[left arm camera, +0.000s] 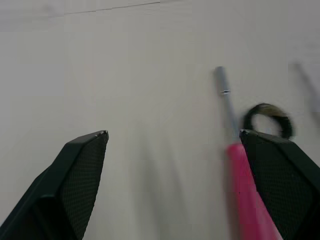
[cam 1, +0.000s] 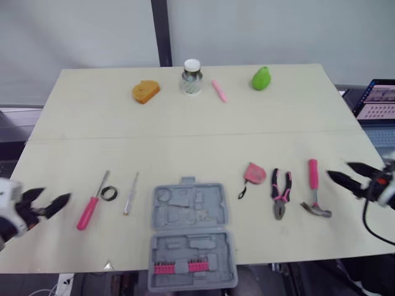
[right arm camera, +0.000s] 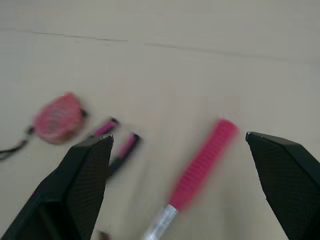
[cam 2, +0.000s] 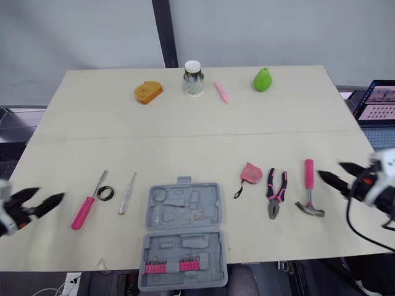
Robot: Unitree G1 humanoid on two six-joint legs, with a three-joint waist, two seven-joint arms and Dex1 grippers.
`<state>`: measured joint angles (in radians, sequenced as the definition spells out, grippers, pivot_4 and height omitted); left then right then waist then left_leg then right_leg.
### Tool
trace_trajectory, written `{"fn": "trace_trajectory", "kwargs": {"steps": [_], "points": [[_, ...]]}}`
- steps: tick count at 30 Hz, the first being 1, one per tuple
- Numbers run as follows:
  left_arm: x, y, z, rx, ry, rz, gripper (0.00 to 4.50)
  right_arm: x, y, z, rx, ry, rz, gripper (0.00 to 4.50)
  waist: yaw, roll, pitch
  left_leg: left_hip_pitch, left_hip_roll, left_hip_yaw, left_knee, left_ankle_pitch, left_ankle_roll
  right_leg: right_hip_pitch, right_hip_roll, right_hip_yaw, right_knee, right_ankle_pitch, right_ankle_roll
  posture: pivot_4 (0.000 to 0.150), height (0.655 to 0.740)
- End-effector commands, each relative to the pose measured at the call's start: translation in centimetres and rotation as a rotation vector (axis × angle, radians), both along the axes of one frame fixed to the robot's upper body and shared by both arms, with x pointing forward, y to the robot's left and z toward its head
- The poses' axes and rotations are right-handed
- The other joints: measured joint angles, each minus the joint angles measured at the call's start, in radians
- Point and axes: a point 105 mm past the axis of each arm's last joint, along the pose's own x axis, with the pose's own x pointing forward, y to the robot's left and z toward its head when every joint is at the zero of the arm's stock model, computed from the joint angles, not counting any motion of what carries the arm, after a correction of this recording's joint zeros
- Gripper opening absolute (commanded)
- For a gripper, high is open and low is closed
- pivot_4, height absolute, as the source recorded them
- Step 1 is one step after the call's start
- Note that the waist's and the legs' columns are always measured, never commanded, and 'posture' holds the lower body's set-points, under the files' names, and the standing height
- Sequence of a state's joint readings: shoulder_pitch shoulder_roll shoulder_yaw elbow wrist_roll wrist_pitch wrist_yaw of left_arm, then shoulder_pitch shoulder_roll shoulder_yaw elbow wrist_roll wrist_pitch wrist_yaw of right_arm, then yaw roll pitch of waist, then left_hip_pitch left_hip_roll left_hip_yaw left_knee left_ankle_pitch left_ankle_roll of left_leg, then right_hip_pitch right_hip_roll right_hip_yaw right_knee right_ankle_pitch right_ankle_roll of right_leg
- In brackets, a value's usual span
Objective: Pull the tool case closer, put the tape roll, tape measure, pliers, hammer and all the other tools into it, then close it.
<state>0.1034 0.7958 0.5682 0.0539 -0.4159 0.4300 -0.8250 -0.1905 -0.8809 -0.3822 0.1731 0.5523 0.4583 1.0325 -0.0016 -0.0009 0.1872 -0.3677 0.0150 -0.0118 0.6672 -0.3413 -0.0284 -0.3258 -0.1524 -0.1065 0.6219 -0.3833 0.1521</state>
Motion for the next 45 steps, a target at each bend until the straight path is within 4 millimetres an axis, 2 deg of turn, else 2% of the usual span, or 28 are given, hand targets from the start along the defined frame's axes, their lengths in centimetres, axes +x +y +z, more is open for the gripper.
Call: {"fn": "trace_trajectory", "kwargs": {"steps": [1,3,4,7,10,12,13,16,18,21,28,29,30,45], "points": [[0.6,-4.5,0.7,0.103,0.009,-0.3,4.5,-1.0,9.0,2.4,-0.024,-0.029,0.36,4.49,0.0,0.0,0.0,0.0,0.0,0.0,0.0,0.0,0.0,0.0,0.0,0.0,0.0,0.0,0.0,0.15,0.74],[0.4,-5.7,0.0,0.158,0.041,-0.42,4.5,-2.0,13.2,2.7,-0.063,-0.034,0.526,4.49,0.0,0.0,0.0,-0.001,0.0,-0.001,-0.001,-0.001,-0.001,-0.002,0.001,0.0,0.0,0.0,0.0,0.15,0.74],[0.5,-5.7,-0.3,0.179,0.054,-0.451,4.5,-2.6,14.7,2.7,-0.086,-0.039,0.593,4.49,-0.001,0.0,0.0,-0.001,0.0,-0.001,-0.002,-0.001,-0.001,-0.002,0.001,0.0,0.0,0.0,0.0,0.15,0.74],[1.1,-4.9,-1.2,0.256,0.07,-0.486,4.5,-3.8,17.8,2.7,-0.127,-0.054,0.727,4.49,0.0,0.0,0.0,-0.002,0.0,-0.001,-0.002,-0.001,-0.001,-0.003,0.001,-0.001,0.0,0.0,0.0,0.15,0.74],[2.2,-4.4,-0.9,0.284,0.045,-0.489,4.5,-4.5,19.9,2.7,-0.152,-0.076,0.804,4.49,0.004,0.0,0.0,-0.002,-0.001,-0.001,0.0,-0.001,-0.001,-0.003,0.001,-0.001,0.001,0.0,0.0,0.15,0.74],[2.6,-4.1,-1.0,0.292,0.041,-0.49,4.5,-4.6,20.6,2.7,-0.16,-0.081,0.82,4.49,0.005,-0.001,0.0,-0.003,-0.001,-0.002,0.001,-0.001,-0.001,-0.003,0.001,-0.001,0.002,0.0,0.0,0.15,0.74],[2.7,-4.0,-1.1,0.294,0.041,-0.489,4.26,-4.6,20.8,2.6,-0.161,-0.085,0.824,4.5,0.004,-0.001,0.0,-0.003,-0.001,-0.002,0.001,-0.001,-0.001,-0.003,0.0,-0.001,0.003,0.0,0.0,0.15,0.74],[2.8,-3.8,-1.4,0.289,0.043,-0.482,3.26,-4.7,21.3,2.6,-0.161,-0.097,0.829,4.5,-0.002,-0.001,0.0,-0.002,-0.001,-0.002,0.0,-0.001,-0.001,-0.004,0.0,-0.002,0.003,0.0,0.0,0.15,0.74],[2.7,-3.9,-1.6,0.278,0.046,-0.484,2.23,-4.7,21.6,2.6,-0.158,-0.101,0.83,4.5,-0.003,-0.001,0.0,-0.002,-0.001,-0.002,0.0,-0.001,-0.001,-0.004,0.001,-0.003,0.004,0.0,0.0,0.15,0.74],[2.5,-3.9,-2.2,0.321,0.064,-0.501,2.23,-4.8,22.3,2.5,-0.14,-0.107,0.828,4.5,-0.006,-0.001,0.0,-0.002,0.0,-0.002,0.0,-0.001,-0.001,-0.005,0.001,-0.003,0.005,0.0,0.0,0.15,0.74],[2.6,-3.7,-2.8,0.304,0.075,-0.499,2.23,-4.8,23.6,2.5,-0.125,-0.121,0.827,4.5,-0.005,-0.001,0.0,-0.002,0.0,-0.002,0.0,-0.001,-0.001,-0.005,0.0,-0.003,0.006,0.0,0.0,0.15,0.74],[2.6,-3.7,-2.8,0.304,0.075,-0.499,1.81,-4.8,23.8,2.5,-0.122,-0.123,0.826,4.5,-0.004,-0.001,0.0,-0.002,0.0,-0.002,0.0,-0.001,-0.001,-0.005,0.0,-0.003,0.006,0.0,0.0,0.15,0.74],[2.6,-3.6,-2.8,0.307,0.076,-0.499,1.69,-4.8,23.8,2.6,-0.118,-0.124,0.825,4.5,-0.003,-0.002,-0.001,-0.002,0.0,-0.002,0.0,-0.001,-0.001,-0.005,0.0,-0.003,0.006,0.0,0.0,0.15,0.74],[1.9,-4.0,-3.4,0.301,0.11,-0.532,1.69,-4.6,24.2,1.8,-0.111,-0.112,0.826,4.5,-0.006,-0.002,-0.001,-0.002,0.0,-0.002,0.0,-0.001,-0.001,-0.005,0.001,-0.003,0.006,0.0,0.0,0.15,0.74]]}}
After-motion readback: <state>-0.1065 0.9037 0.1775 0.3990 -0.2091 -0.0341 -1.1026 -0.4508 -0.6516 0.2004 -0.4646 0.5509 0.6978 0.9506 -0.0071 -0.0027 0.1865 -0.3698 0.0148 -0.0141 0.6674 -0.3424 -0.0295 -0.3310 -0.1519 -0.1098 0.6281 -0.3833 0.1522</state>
